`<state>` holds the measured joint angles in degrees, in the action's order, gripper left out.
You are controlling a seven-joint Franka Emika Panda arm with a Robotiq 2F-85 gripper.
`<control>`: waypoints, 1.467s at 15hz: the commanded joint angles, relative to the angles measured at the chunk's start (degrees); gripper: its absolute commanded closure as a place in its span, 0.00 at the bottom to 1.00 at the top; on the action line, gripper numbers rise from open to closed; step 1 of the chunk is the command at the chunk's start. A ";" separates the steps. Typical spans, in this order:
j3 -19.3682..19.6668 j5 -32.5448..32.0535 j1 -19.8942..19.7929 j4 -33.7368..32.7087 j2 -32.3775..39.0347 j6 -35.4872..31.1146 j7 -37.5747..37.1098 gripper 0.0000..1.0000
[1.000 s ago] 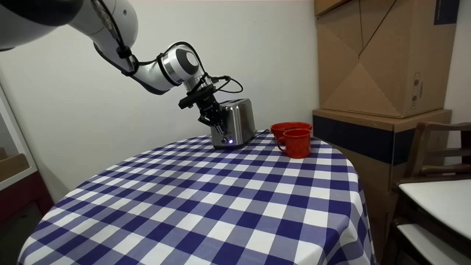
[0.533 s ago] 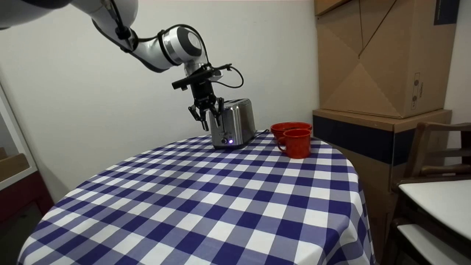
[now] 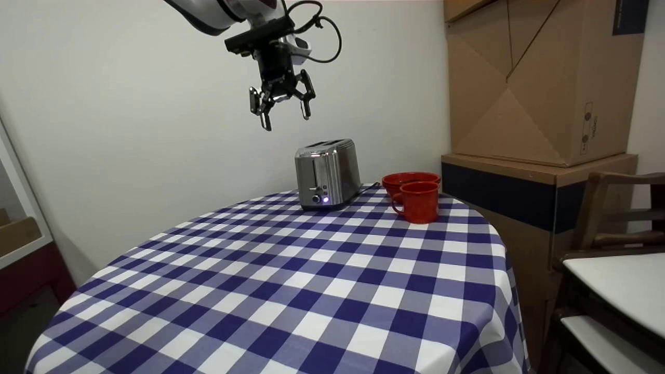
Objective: Push the switch of the toaster down
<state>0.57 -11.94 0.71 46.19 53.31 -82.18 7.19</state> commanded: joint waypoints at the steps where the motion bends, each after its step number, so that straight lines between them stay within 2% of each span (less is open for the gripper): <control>1: -0.27 0.40 -0.94 13.76 -10.01 -2.65 -0.87 0.00; 4: 0.23 -1.33 -1.21 21.03 -15.46 -9.06 -0.69 0.00; 11: 0.94 -0.37 -3.29 38.56 -28.10 -30.98 -0.15 0.00; 15: 0.72 0.71 -4.47 49.29 -35.79 -36.77 2.13 0.00; 16: 1.36 -0.41 -3.52 40.63 -29.65 -33.29 0.45 0.00; 22: 1.39 -0.42 -3.52 41.65 -30.13 -33.43 0.51 0.00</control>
